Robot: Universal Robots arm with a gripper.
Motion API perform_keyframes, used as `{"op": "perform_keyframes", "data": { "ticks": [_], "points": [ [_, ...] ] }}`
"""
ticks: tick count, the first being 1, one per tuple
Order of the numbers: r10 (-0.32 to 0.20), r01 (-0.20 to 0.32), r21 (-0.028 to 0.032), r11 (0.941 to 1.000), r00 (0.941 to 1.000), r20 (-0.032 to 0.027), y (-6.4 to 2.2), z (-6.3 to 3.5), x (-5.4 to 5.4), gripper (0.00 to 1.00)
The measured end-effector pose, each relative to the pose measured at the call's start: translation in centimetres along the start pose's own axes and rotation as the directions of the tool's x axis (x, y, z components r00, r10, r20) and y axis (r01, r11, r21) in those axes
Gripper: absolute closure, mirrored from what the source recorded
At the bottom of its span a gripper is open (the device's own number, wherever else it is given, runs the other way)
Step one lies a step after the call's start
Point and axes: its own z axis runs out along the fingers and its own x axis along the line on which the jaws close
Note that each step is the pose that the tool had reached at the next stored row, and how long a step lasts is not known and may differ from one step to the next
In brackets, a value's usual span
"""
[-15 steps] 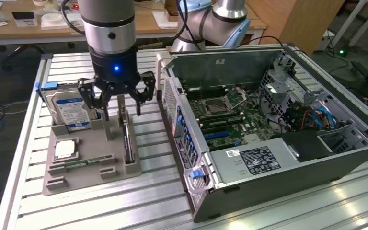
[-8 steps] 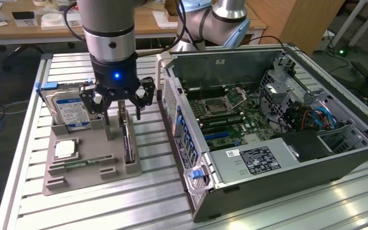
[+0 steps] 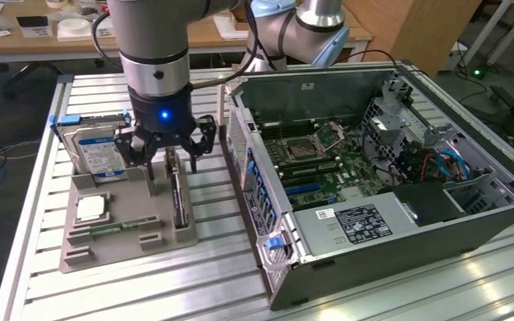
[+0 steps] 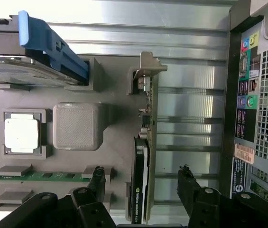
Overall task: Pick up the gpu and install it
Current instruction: 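Pick up the gpu and move the gpu toward the slot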
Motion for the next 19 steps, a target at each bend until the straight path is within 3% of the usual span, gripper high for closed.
{"op": "perform_keyframes", "data": {
  "ticks": [19],
  "points": [
    [0.018, -0.018, 0.0009, 0.9998, 0.9998, 0.0013, 0.13, 3.30, 0.1, 0.28]
  ]
}}
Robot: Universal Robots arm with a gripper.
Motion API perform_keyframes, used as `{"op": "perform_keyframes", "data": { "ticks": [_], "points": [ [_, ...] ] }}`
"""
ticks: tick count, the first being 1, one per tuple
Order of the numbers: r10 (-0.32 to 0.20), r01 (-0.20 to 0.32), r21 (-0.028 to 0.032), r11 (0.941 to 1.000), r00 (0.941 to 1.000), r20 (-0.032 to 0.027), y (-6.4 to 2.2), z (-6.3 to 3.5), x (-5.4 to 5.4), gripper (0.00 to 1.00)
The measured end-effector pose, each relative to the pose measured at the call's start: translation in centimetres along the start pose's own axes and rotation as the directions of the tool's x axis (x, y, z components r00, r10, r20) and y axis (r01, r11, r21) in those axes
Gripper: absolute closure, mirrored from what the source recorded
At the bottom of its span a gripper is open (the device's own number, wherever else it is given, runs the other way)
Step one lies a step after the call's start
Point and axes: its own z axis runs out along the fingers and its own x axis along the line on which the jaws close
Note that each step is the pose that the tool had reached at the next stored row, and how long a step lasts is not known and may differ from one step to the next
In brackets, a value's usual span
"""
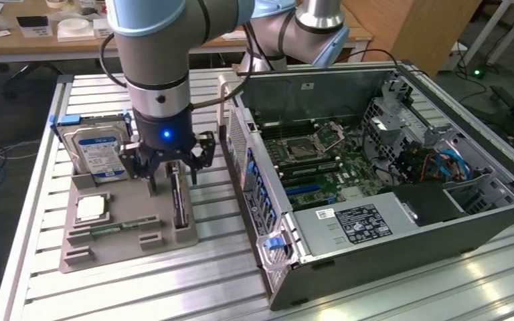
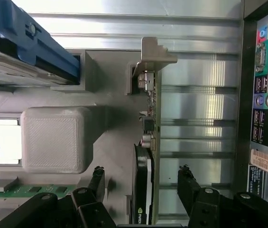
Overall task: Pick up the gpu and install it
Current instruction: 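Pick up the gpu and move the gpu toward the slot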
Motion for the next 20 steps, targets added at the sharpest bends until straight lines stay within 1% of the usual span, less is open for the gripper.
{"op": "perform_keyframes", "data": {
  "ticks": [14, 20],
  "points": [
    [0.007, -0.007, 0.0000, 1.0000, 1.0000, 0.0001, -0.03, 2.53, 0.0, 0.28],
    [0.007, -0.007, 0.0007, 1.0000, 1.0000, 0.0000, -0.03, 2.61, 0.0, 0.28]
  ]
}}
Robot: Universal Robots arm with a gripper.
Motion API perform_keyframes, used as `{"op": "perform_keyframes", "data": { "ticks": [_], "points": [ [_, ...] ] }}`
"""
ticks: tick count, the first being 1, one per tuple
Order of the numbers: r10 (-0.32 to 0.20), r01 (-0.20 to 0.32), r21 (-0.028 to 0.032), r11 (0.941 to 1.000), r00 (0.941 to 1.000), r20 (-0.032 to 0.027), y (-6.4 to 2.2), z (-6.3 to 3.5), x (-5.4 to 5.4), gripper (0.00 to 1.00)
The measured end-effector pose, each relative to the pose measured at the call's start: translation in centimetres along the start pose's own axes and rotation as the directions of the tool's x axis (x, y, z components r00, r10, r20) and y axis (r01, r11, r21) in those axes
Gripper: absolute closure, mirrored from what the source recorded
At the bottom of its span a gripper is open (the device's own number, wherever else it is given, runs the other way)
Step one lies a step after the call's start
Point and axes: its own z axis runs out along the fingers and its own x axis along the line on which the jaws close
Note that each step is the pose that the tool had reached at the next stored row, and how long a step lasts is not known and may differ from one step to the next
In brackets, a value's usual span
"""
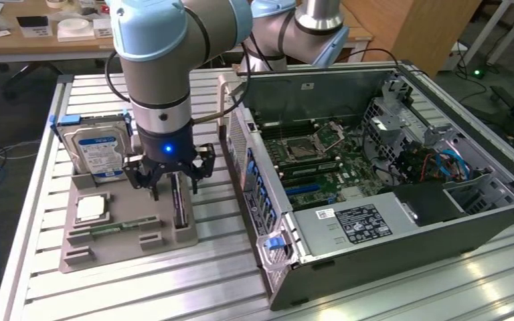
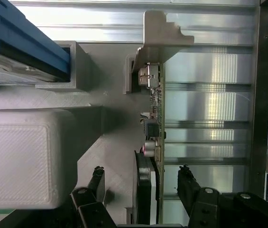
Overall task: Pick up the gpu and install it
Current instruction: 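Pick up the gpu and move the gpu toward the slot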
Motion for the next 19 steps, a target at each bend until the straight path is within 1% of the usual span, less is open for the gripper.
{"op": "perform_keyframes", "data": {
  "ticks": [4, 6, 7, 8, 11, 16, 17, 18, 19],
  "points": [
    [0.000, 0.000, 0.0003, 1.0000, 1.0000, 0.0001, -0.03, 0.01, 0.01, 0.29],
    [0.000, 0.000, 0.0002, 1.0000, 1.0000, 0.0001, -0.11, 0.01, 0.00, 0.42],
    [0.000, 0.000, 0.0003, 1.0000, 1.0000, 0.0001, -0.18, 0.01, 0.01, 0.42],
    [0.000, 0.000, 0.0004, 1.0000, 1.0000, 0.0000, -0.25, 0.01, 0.01, 0.48],
    [0.000, 0.000, 0.0003, 1.0000, 1.0000, 0.0001, -0.50, 0.04, 0.06, 0.48],
    [0.000, 0.000, 0.0004, 1.0000, 1.0000, 0.0000, -0.50, 0.08, 0.06, 0.48],
    [0.000, 0.000, 0.0004, 1.0000, 1.0000, -0.0001, -0.50, 0.07, 0.06, 0.50],
    [0.000, 0.000, 0.0004, 1.0000, 1.0000, 0.0000, -0.50, 0.08, 0.06, 0.56],
    [0.000, 0.000, 0.0004, 1.0000, 1.0000, 0.0000, -0.50, 0.08, 0.06, 0.56]
  ]
}}
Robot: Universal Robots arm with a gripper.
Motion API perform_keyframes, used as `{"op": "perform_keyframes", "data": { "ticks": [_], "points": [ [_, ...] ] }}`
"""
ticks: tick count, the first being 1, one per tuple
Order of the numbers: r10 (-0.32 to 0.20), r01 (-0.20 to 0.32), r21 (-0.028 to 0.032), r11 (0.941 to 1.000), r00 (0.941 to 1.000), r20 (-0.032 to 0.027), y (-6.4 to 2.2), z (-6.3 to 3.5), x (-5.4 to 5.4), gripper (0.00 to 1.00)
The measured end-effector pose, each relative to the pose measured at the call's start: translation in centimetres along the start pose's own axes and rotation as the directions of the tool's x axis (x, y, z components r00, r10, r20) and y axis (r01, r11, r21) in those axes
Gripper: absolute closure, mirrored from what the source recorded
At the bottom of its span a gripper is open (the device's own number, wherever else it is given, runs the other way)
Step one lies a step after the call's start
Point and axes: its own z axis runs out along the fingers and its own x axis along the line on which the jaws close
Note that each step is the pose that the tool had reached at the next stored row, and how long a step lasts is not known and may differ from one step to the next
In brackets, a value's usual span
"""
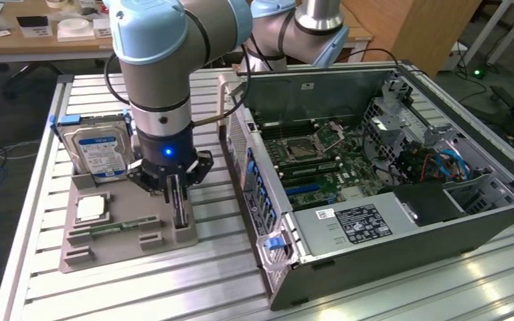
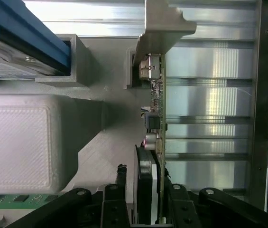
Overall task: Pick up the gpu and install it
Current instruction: 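Pick up the gpu and move the gpu toward the slot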
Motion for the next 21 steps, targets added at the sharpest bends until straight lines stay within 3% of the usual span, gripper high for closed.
{"op": "perform_keyframes", "data": {
  "ticks": [1, 6, 7, 21],
  "points": [
    [0.000, 0.000, 0.0000, 1.0000, 1.0000, 0.0000, 0.00, 0.00, 0.00, 0.63],
    [0.000, 0.000, 0.0000, 1.0000, 1.0000, 0.0000, 0.00, 0.00, 0.00, 0.64],
    [0.000, 0.000, -0.0001, 1.0000, 1.0000, 0.0000, 0.00, 0.00, 0.00, 0.71],
    [0.000, 0.000, -0.0001, 1.0000, 1.0000, 0.0002, 0.00, 0.01, -0.02, 0.72]
  ]
}}
